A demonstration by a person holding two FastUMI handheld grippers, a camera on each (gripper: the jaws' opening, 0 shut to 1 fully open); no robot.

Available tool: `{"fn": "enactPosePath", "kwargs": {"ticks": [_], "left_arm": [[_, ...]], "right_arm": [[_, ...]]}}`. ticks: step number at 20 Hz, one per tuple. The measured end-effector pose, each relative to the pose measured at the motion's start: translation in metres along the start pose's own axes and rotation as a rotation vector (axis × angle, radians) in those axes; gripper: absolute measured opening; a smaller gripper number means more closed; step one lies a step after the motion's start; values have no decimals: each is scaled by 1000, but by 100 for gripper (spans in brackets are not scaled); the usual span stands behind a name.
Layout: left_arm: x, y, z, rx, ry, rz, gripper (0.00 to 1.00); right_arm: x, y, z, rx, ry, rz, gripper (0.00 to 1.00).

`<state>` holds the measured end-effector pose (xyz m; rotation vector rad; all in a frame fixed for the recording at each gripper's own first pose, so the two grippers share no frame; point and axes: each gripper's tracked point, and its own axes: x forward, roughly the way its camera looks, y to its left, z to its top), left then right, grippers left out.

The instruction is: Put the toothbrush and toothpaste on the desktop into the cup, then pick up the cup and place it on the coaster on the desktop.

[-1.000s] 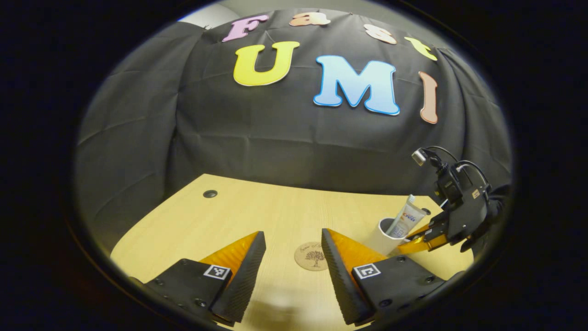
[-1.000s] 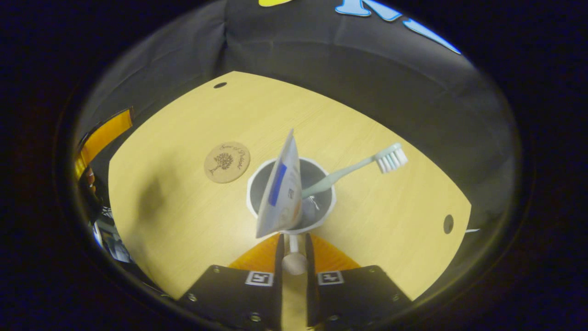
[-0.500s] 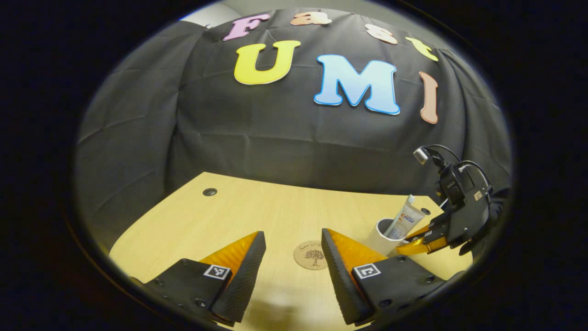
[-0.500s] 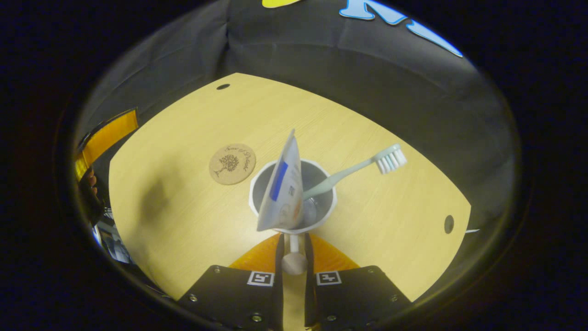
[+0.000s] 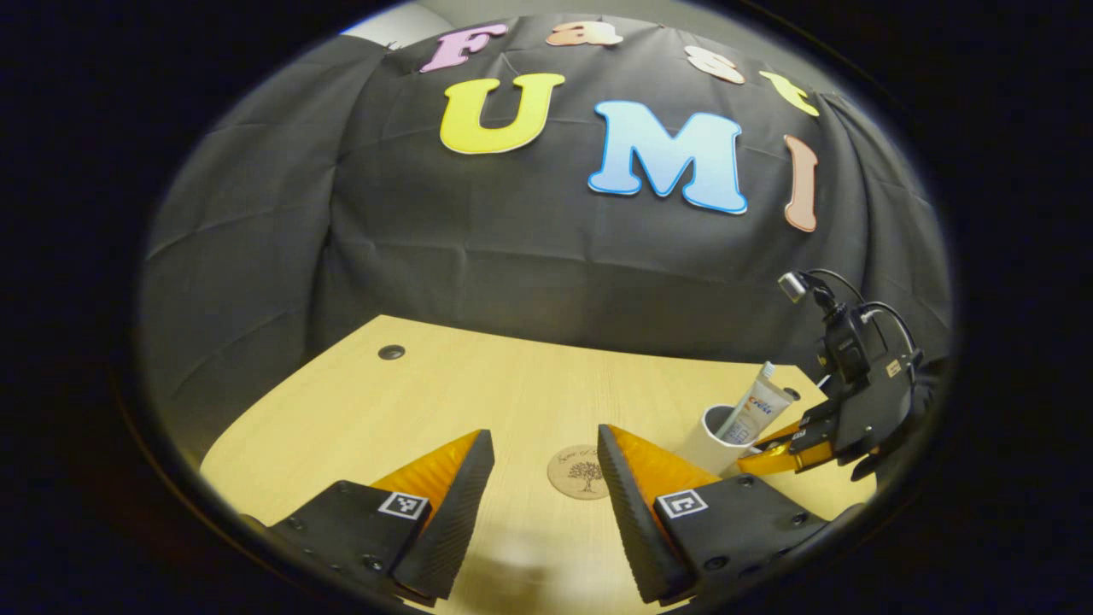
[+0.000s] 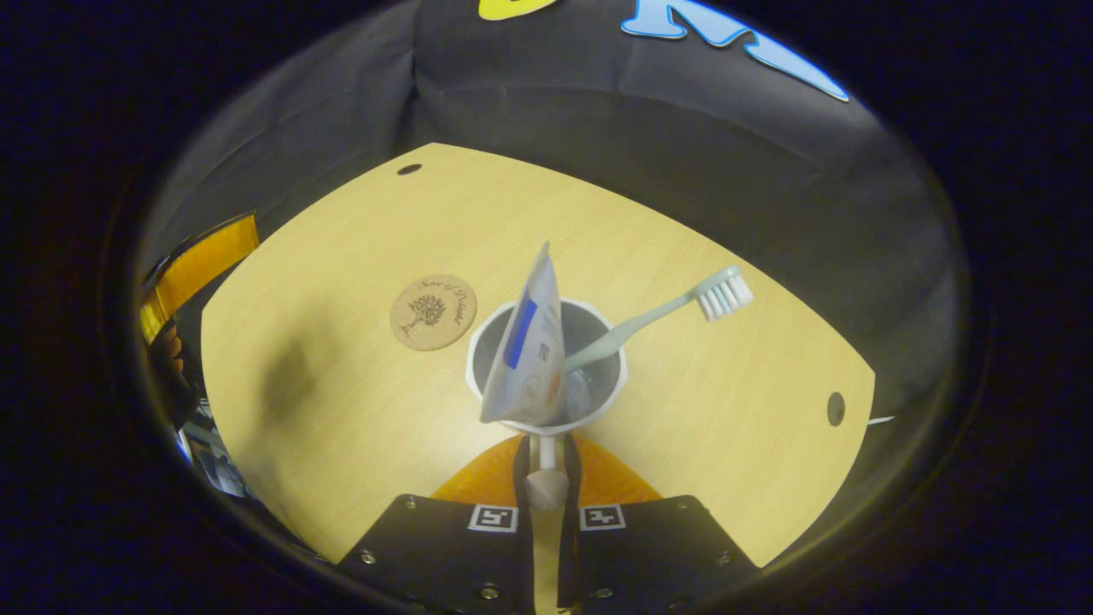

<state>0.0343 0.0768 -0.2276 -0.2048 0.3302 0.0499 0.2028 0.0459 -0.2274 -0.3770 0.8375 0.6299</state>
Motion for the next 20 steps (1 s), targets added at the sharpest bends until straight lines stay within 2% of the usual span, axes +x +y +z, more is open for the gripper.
{"fn": "enactPosePath", "kwargs": {"ticks": [13, 20], "left_arm": [[-10, 18, 3, 7, 0, 0, 82], [-23, 55, 2, 3, -1, 35, 82]], "right_arm": [[-1, 42, 43, 42, -69, 47, 11], [34, 73, 74, 18, -79, 75, 11]]}}
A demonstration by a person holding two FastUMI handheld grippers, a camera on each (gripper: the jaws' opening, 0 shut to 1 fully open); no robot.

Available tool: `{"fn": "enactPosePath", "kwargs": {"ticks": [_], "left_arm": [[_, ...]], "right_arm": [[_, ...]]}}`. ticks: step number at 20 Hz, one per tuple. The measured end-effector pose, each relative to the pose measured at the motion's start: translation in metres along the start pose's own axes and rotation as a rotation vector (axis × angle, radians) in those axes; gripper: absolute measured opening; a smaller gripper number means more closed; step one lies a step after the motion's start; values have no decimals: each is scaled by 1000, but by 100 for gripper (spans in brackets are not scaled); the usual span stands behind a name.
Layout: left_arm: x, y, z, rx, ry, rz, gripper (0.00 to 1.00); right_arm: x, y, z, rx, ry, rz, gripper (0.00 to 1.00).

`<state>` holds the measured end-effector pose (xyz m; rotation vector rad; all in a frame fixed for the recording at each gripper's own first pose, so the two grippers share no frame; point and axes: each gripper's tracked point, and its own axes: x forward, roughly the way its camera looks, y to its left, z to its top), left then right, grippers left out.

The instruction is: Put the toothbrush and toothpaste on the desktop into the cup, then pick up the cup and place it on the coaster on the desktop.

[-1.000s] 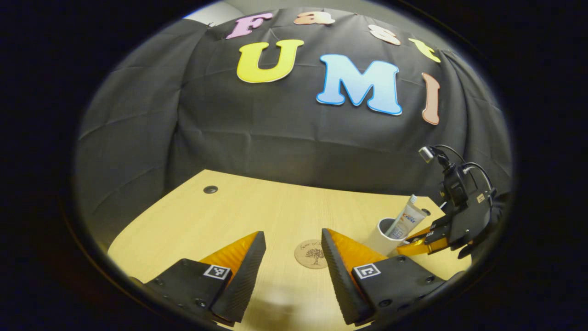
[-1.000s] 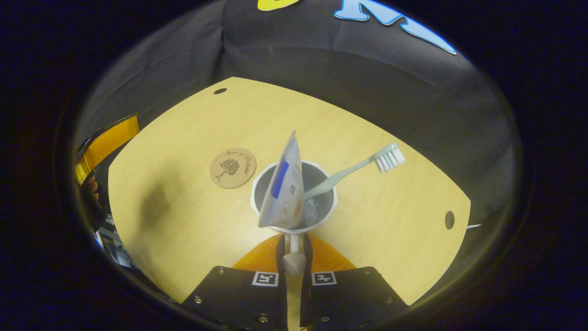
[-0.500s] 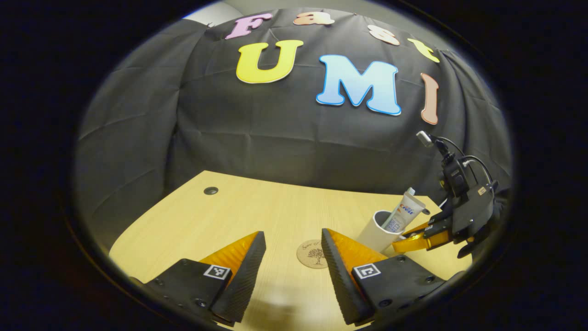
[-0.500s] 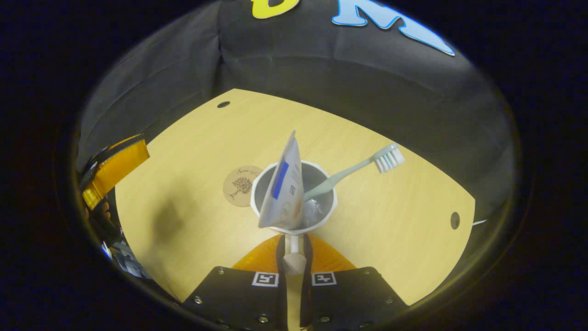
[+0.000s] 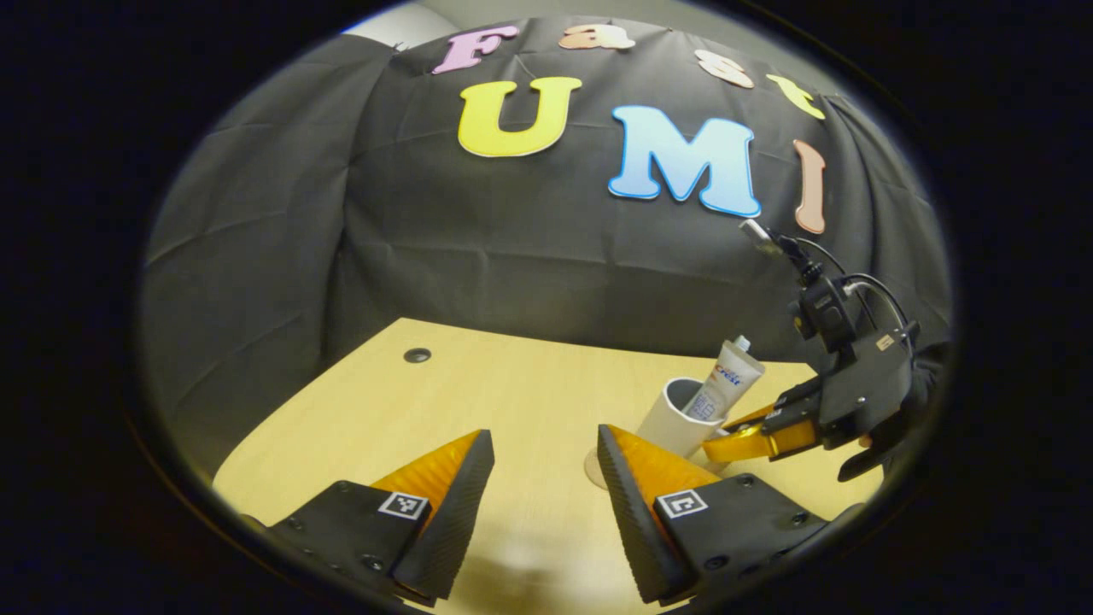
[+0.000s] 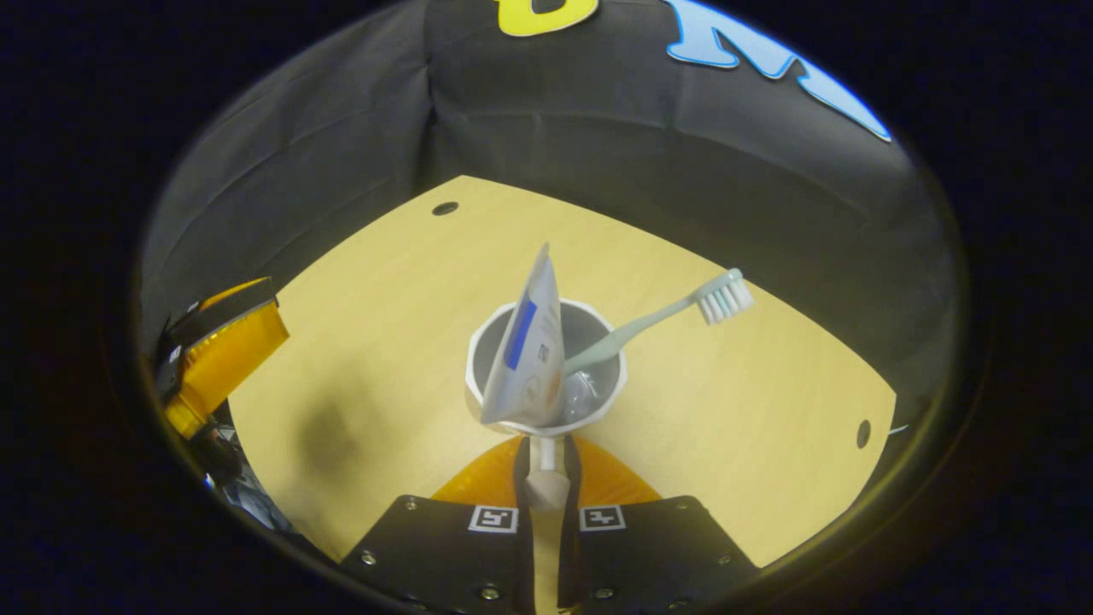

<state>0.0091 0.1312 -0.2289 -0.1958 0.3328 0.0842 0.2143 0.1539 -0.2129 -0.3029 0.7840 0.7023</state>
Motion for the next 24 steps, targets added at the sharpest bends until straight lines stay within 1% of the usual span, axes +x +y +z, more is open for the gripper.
{"fn": "enactPosePath", "kwargs": {"ticks": [4, 6, 7, 10, 11, 12, 13, 16, 18, 24], "left_arm": [[-9, 26, -2, -11, 2, 28, 82], [-11, 36, -3, -19, 4, 41, 82], [-11, 41, -3, -24, 4, 45, 82], [-15, 50, -5, -36, 5, 53, 82], [-14, 51, -6, -39, 8, 53, 82], [-15, 52, -7, -40, 10, 52, 82], [-15, 52, -7, -40, 11, 51, 82], [-15, 52, -6, -38, 7, 44, 82], [-14, 51, -5, -37, 7, 39, 82], [-12, 37, 4, -30, -3, 9, 82]], "right_arm": [[-7, -7, -3, 1, 14, -7, 11], [0, -6, -6, -2, 29, -20, 11], [0, -5, -6, -3, 39, -18, 13], [-4, -5, 1, -28, 49, -24, 13], [-5, -4, -1, -44, 51, -31, 16], [-5, -4, -3, -59, 53, -39, 16], [-6, -5, -4, -68, 57, -43, 18], [-8, -7, 3, -57, 29, -47, 23], [-11, -9, 8, -40, 14, -49, 24], [-26, -8, 19, -38, -17, -61, 25]]}}
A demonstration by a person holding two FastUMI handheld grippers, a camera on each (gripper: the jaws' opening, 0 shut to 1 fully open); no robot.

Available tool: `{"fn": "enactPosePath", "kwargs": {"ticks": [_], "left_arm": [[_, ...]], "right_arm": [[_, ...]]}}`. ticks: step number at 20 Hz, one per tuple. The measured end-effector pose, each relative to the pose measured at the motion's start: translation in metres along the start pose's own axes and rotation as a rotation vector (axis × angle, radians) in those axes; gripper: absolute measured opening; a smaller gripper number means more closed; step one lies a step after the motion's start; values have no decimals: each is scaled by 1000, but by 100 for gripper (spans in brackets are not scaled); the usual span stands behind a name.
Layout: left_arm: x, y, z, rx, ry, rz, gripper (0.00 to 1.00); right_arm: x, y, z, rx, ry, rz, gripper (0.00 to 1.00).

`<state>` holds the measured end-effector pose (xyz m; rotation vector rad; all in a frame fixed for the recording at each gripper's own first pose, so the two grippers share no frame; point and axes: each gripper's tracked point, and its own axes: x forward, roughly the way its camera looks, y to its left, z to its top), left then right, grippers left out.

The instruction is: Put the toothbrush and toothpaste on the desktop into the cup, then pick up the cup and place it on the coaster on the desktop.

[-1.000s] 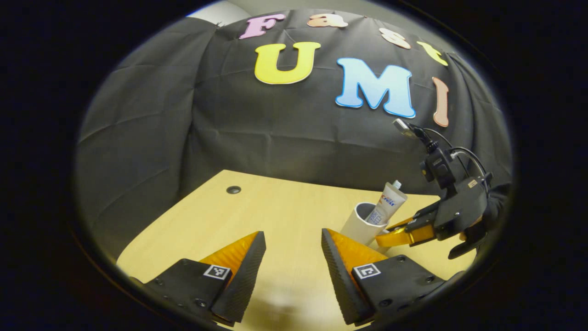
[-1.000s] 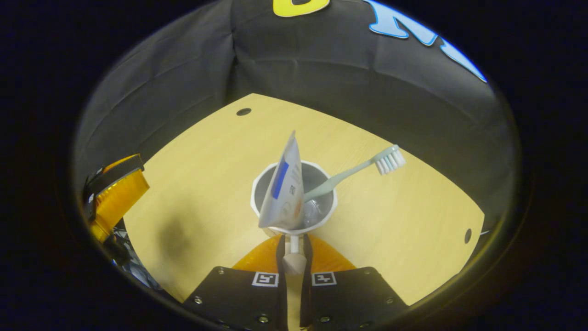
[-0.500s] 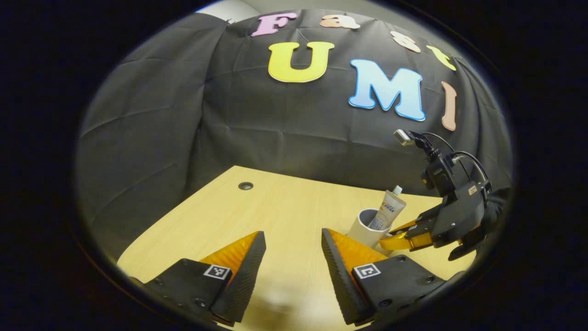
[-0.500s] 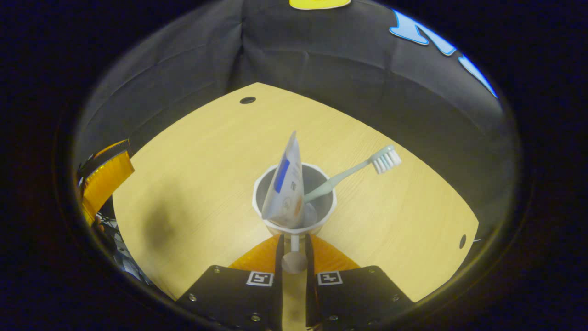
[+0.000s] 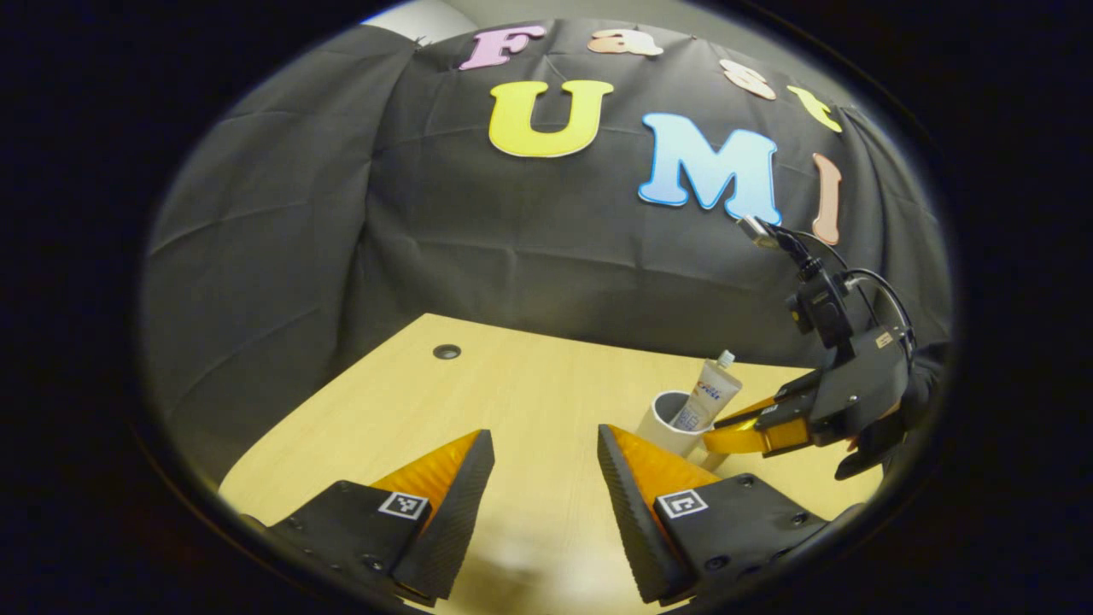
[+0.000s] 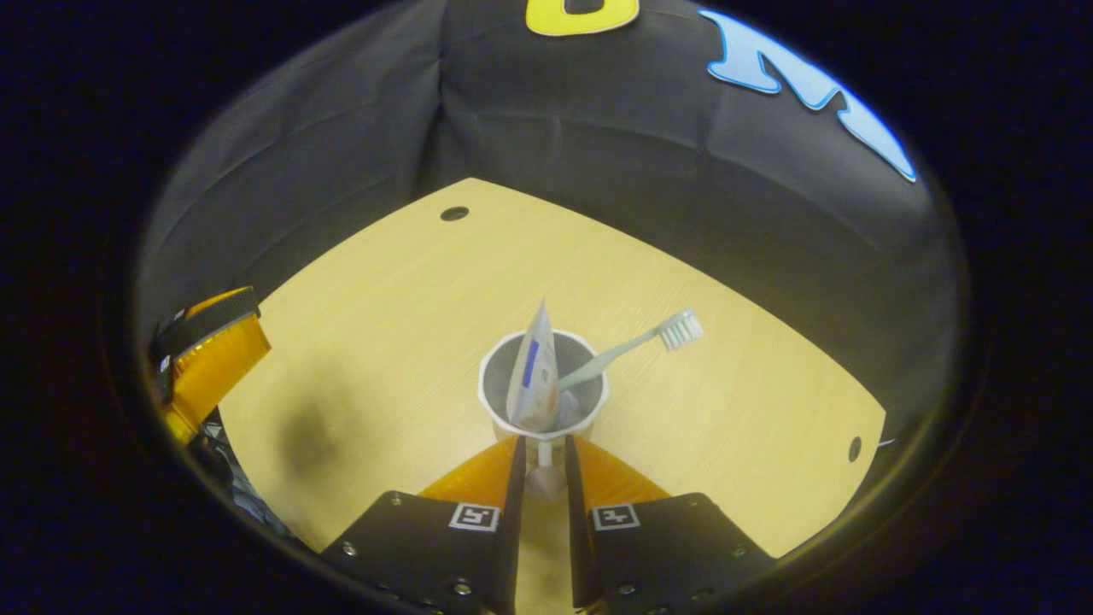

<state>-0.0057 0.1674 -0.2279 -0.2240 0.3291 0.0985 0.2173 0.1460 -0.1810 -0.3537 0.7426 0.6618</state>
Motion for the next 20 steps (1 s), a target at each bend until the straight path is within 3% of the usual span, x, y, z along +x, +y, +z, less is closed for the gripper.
{"fn": "enactPosePath", "kwargs": {"ticks": [4, 13, 14, 15, 18, 20], "left_arm": [[-4, -12, 7, 16, -13, -27, 79], [-20, -45, 25, 59, -36, -97, 82], [-23, -50, 26, 65, -40, -107, 82], [-26, -54, 28, 70, -44, -118, 82], [-33, -69, 33, 82, -50, -148, 82], [-37, -79, 36, 89, -53, -164, 85]], "right_arm": [[-11, -4, 4, -2, -23, -20, 24], [-56, -16, 0, 17, -78, -80, 25], [-63, -13, -3, 24, -86, -76, 27], [-69, -14, -4, 27, -89, -78, 51], [-83, -10, -14, 23, -97, -99, 47], [-90, -5, -19, 39, -105, -103, 51]]}}
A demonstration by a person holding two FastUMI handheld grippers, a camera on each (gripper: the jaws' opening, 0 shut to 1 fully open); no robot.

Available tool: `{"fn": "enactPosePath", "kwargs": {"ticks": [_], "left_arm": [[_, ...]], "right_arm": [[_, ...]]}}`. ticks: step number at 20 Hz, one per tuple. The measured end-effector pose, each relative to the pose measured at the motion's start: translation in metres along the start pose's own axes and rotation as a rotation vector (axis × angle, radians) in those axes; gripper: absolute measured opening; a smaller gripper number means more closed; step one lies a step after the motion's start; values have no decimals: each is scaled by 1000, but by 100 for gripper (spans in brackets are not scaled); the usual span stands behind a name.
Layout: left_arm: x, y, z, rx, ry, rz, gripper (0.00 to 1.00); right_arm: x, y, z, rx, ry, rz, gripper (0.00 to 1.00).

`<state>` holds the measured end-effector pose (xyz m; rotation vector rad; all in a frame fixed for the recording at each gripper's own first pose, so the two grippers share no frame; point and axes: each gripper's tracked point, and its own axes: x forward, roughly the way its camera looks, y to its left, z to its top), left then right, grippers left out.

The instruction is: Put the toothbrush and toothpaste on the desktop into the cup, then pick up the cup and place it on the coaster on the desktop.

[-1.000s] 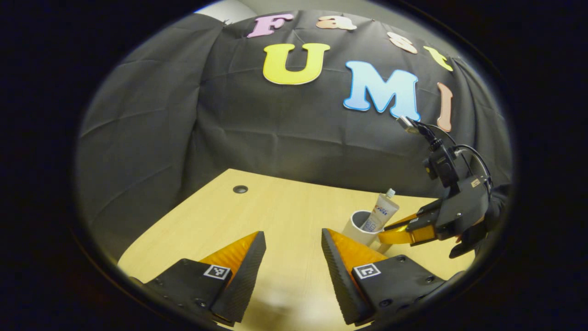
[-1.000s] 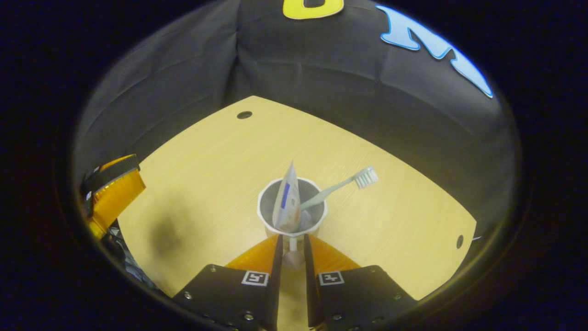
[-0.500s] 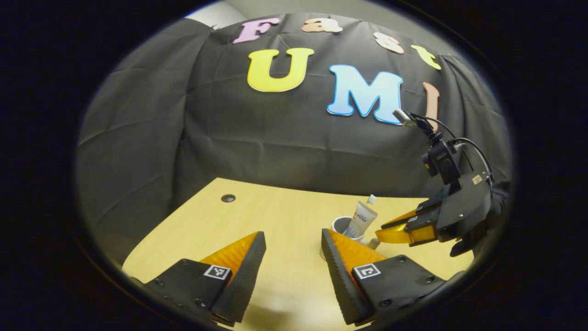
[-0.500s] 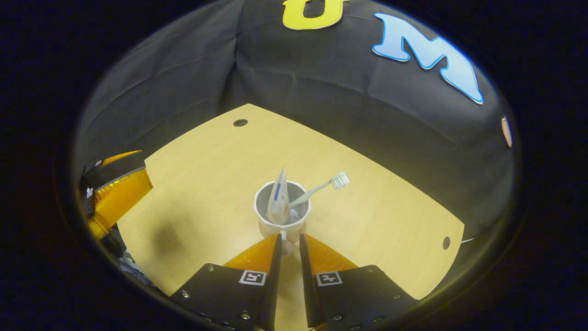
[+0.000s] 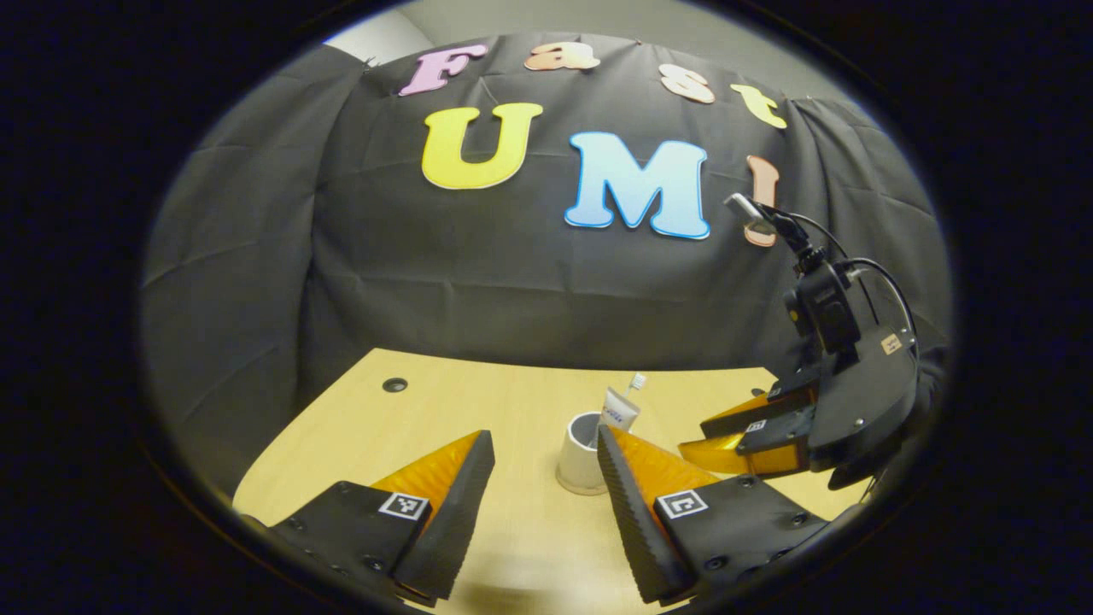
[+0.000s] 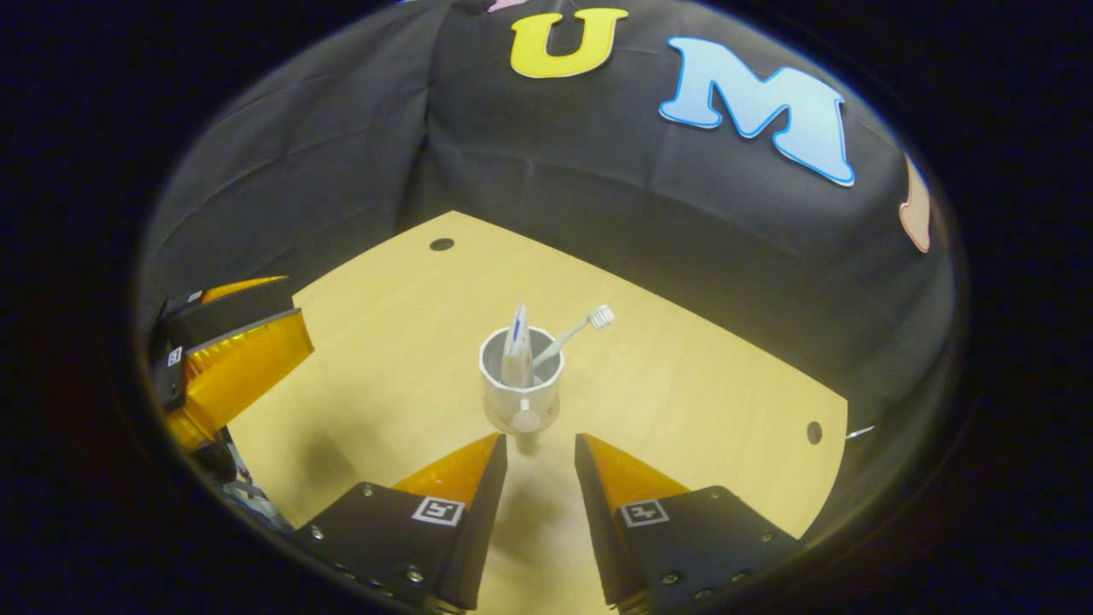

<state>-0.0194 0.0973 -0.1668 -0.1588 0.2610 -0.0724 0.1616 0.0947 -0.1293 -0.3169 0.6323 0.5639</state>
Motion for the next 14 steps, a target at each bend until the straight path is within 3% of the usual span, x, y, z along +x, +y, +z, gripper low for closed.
{"fn": "enactPosePath", "kwargs": {"ticks": [7, 9, 14], "left_arm": [[-13, -30, 26, 36, -48, -46, 82], [-18, -39, 39, 47, -78, -53, 78], [-29, -66, 71, 65, -132, -82, 81]], "right_arm": [[-43, -2, 2, 76, -97, -67, 53], [-60, -3, 10, 91, -142, -92, 100], [-102, -16, 25, 149, -263, -194, 98]]}}
